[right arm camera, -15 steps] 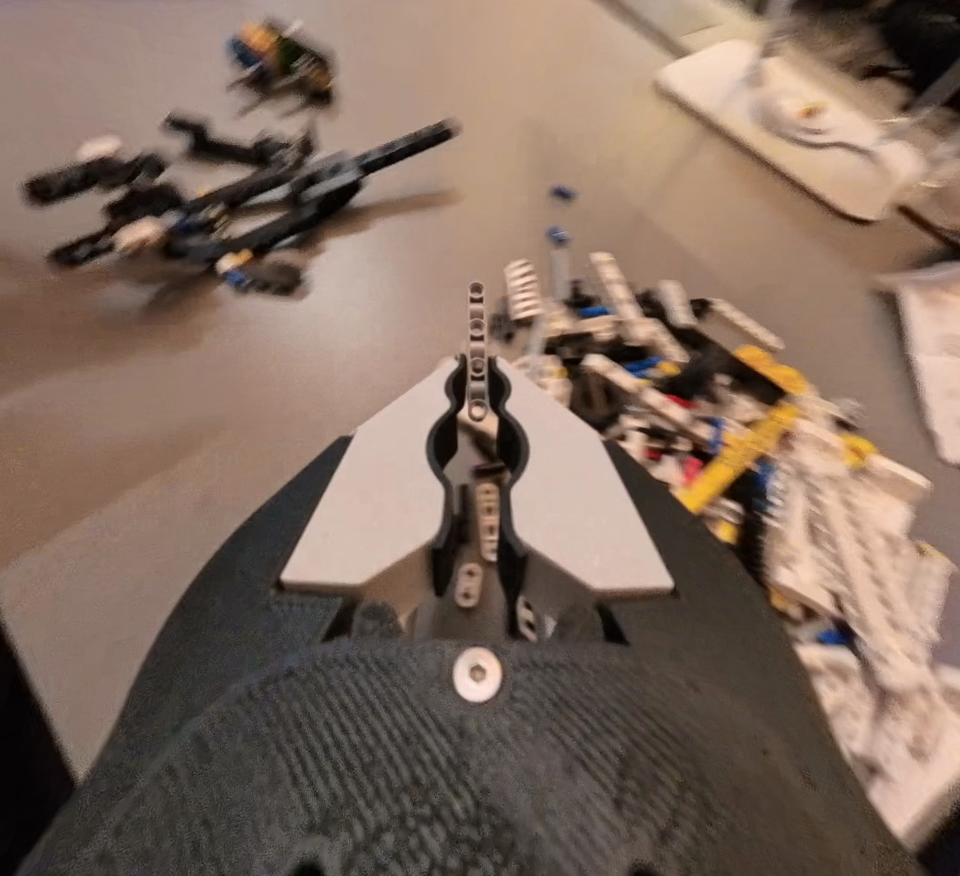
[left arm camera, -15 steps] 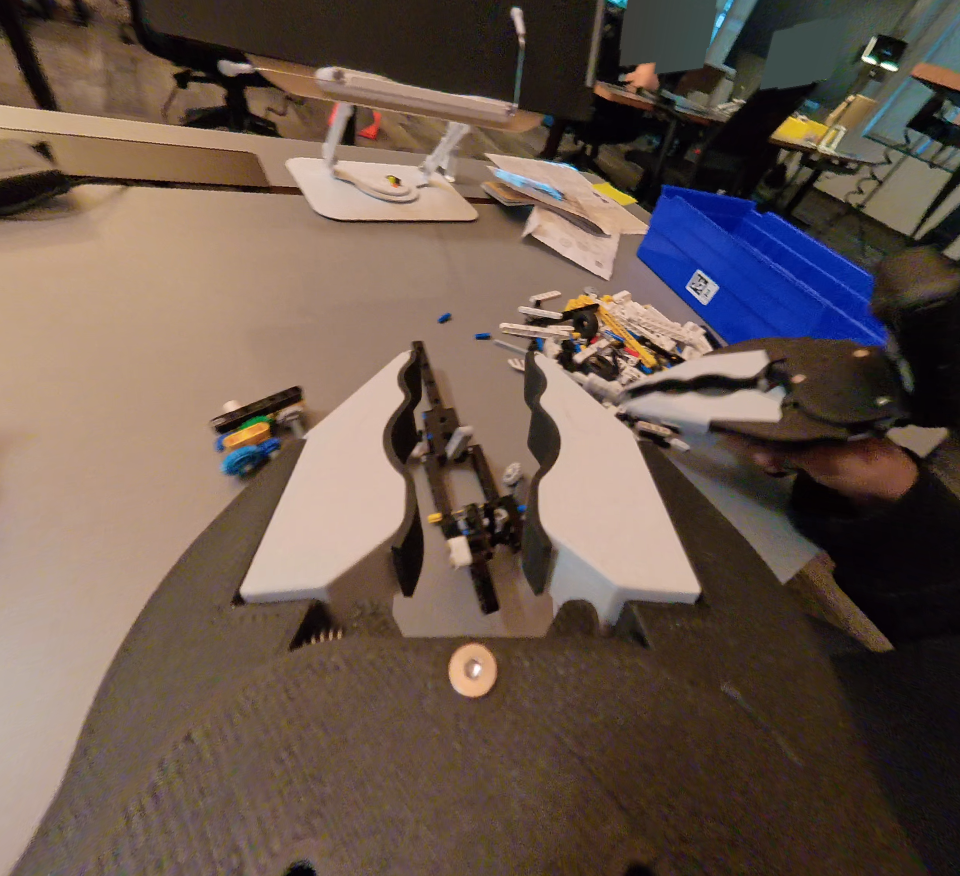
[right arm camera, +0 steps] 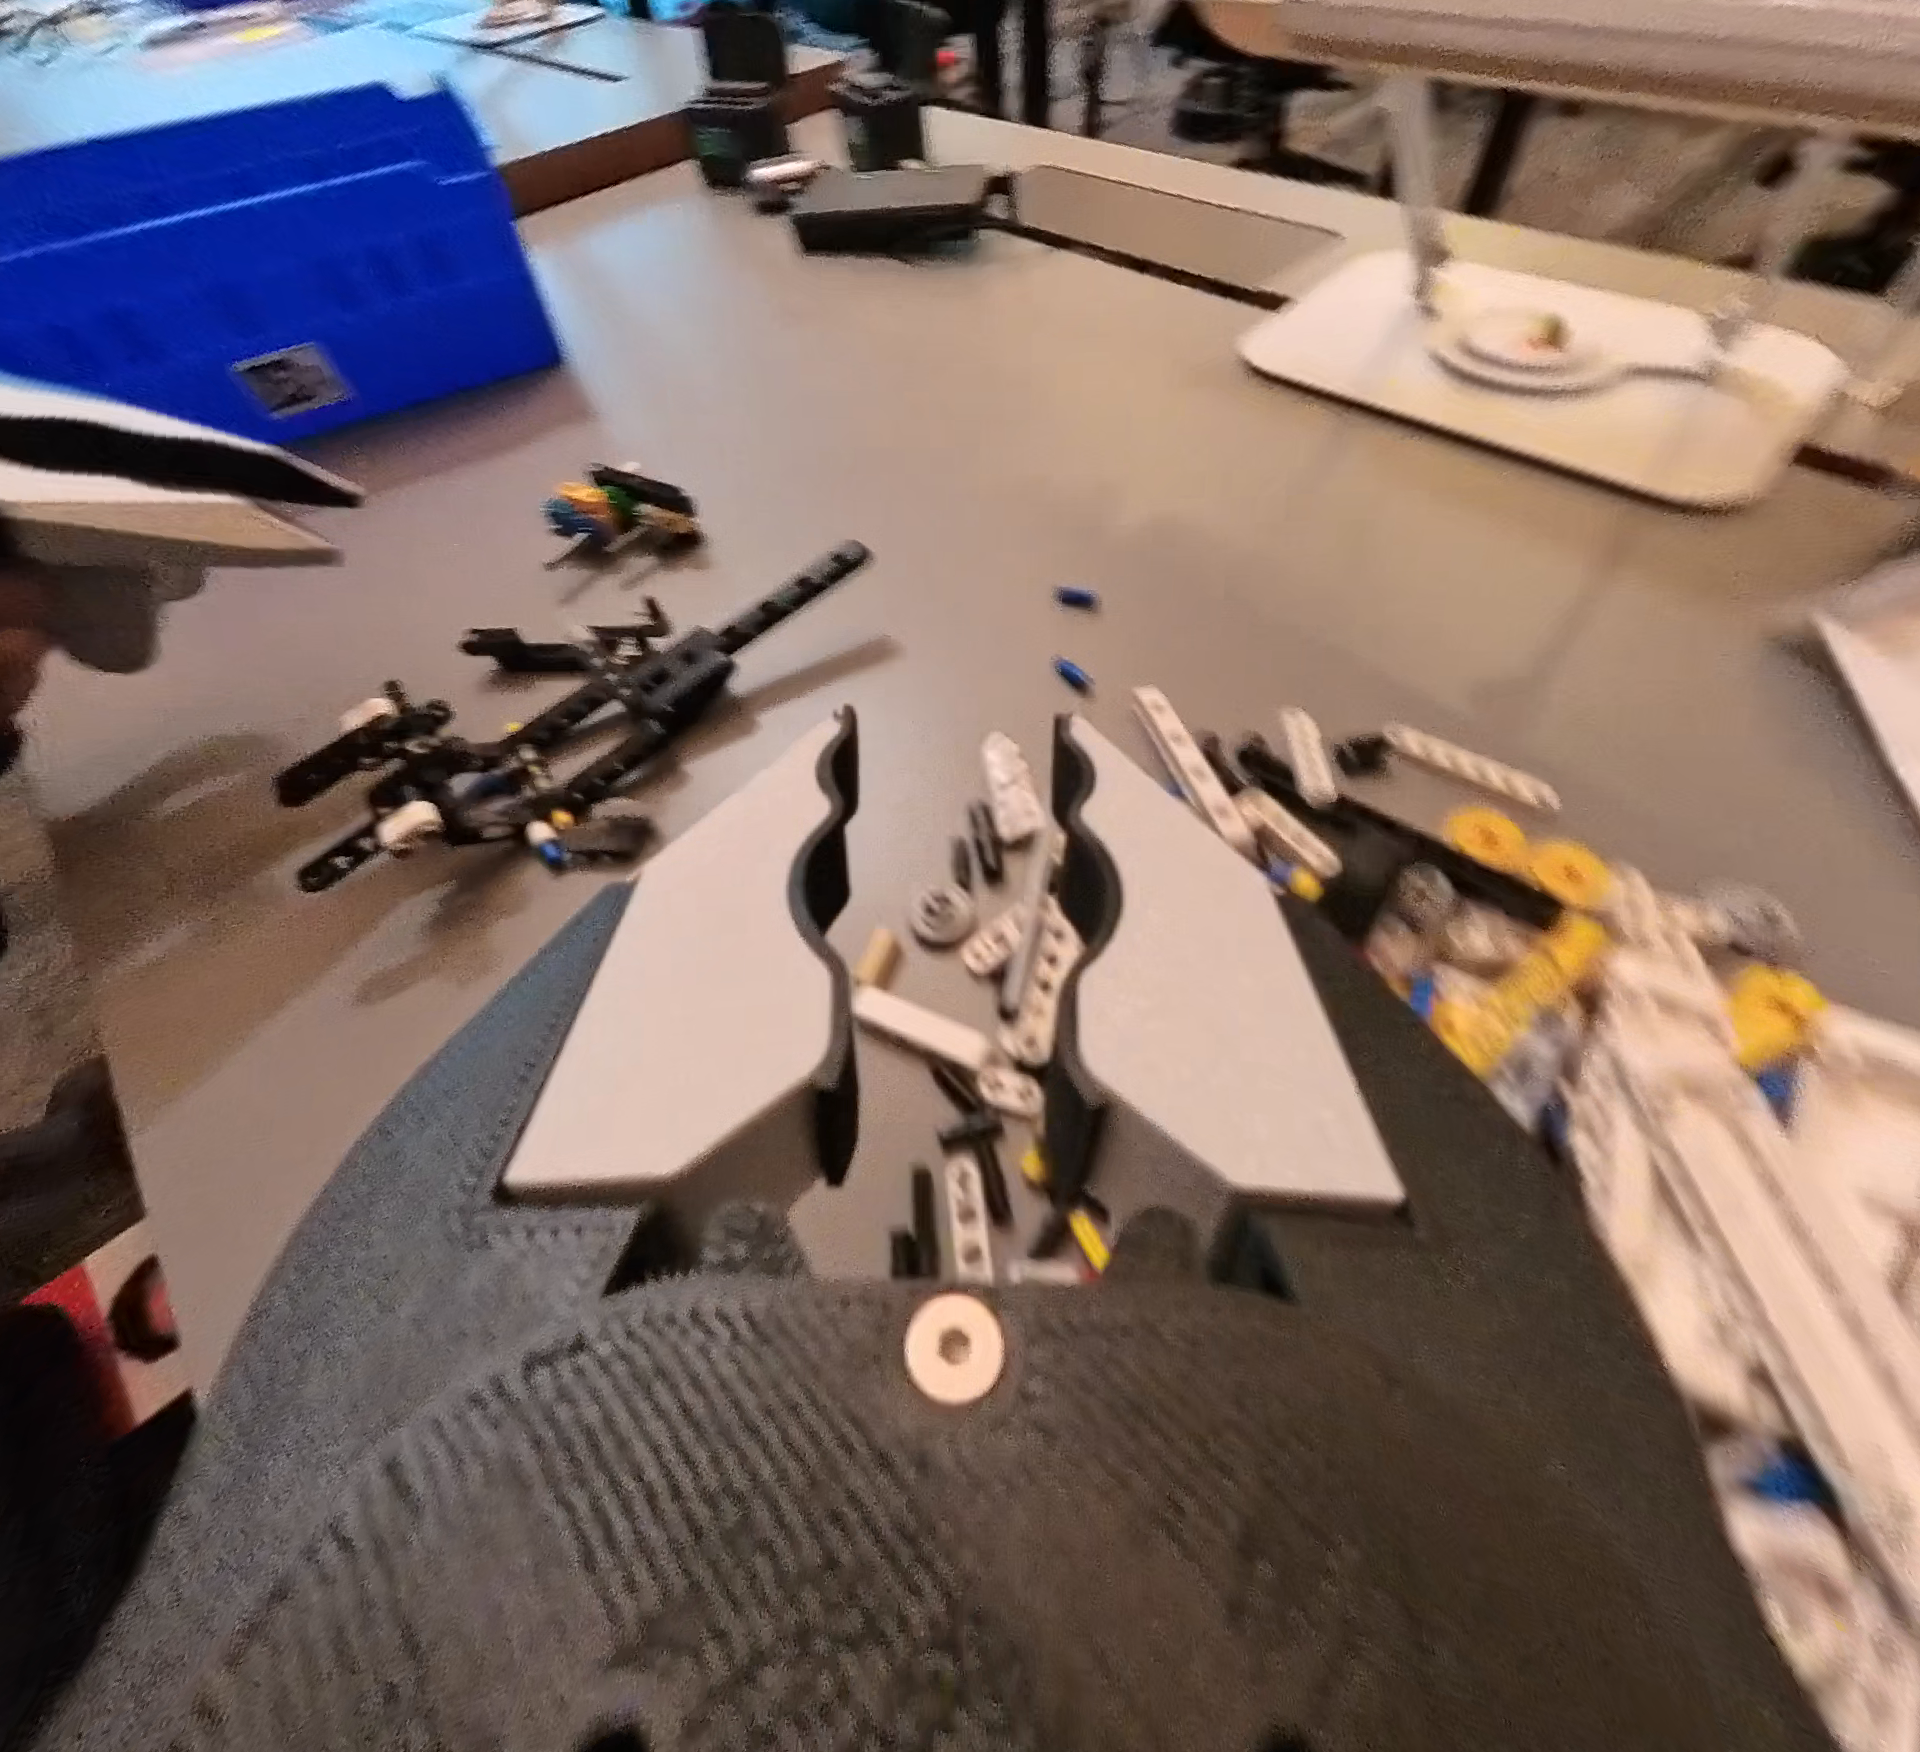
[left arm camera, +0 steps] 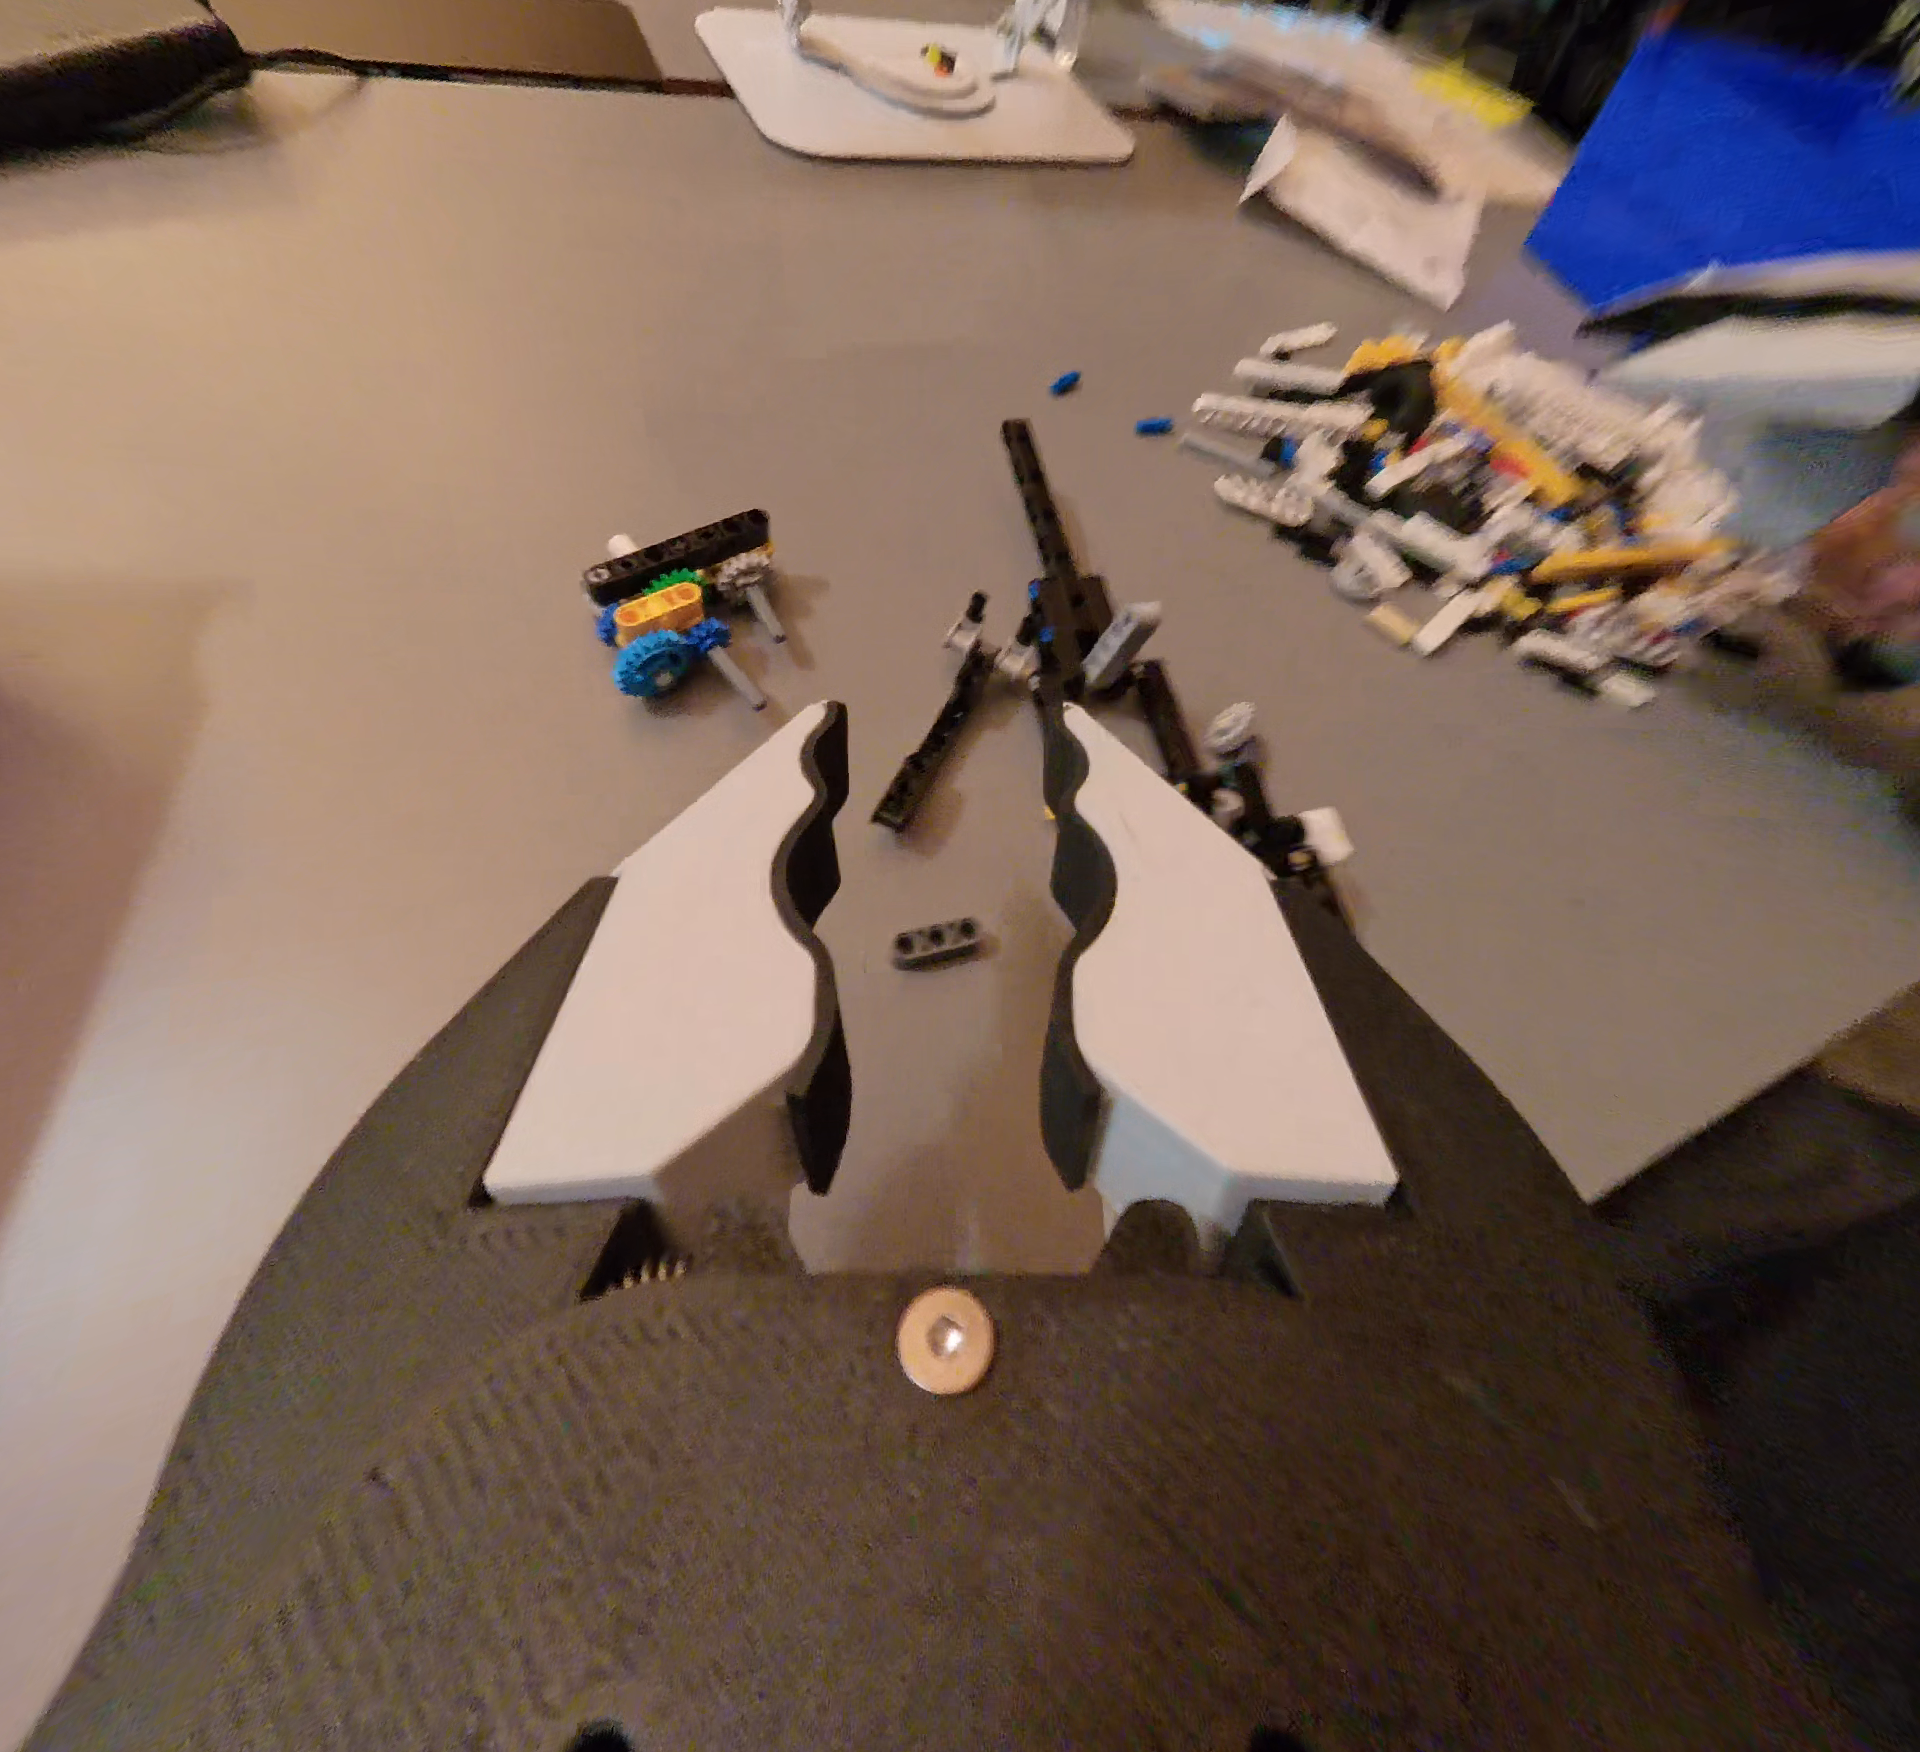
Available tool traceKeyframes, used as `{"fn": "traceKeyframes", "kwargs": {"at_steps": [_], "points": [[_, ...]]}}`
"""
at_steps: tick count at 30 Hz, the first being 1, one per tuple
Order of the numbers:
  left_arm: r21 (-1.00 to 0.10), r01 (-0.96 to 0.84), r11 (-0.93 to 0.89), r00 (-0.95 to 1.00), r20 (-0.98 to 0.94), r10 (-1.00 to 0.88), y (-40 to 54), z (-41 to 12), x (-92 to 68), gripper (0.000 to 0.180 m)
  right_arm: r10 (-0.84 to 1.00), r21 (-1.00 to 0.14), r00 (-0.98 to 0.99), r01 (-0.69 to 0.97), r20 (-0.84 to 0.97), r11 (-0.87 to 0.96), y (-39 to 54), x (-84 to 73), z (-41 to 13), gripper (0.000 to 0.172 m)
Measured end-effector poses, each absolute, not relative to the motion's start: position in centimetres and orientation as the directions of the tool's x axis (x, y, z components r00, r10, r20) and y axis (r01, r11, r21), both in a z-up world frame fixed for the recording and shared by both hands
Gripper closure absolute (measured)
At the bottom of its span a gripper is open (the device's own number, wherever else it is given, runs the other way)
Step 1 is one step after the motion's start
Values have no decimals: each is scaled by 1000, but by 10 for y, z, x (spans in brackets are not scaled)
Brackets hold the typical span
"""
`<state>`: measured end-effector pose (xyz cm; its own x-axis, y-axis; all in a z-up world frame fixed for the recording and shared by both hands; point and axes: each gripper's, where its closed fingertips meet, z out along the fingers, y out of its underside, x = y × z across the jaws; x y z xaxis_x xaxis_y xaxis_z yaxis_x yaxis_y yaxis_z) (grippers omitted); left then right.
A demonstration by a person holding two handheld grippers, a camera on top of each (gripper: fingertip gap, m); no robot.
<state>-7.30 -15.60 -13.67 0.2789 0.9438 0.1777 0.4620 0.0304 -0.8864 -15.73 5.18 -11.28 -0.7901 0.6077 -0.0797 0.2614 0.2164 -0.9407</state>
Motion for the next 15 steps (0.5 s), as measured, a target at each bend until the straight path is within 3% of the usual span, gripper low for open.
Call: {"fn": "traceKeyframes", "kwargs": {"at_steps": [4,6,12,15], "points": [[-851,475,-225,299,-85,951,-161,-153,-94,144,450,-952,-892,103,40,288,-13,-151,-85,137],[-823,492,-283,334,-122,935,-155,-160,-106,144,353,-956,-932,24,85,292,-47,-149,-80,138],[-714,621,-322,403,-61,913,-135,-188,-123,147,225,-928,-971,151,-76,340,-86,-134,-130,140],[-667,646,-371,441,-70,895,-131,-200,-122,151,195,-919,-979,134,-64,371,-85,-123,-145,141]]}}
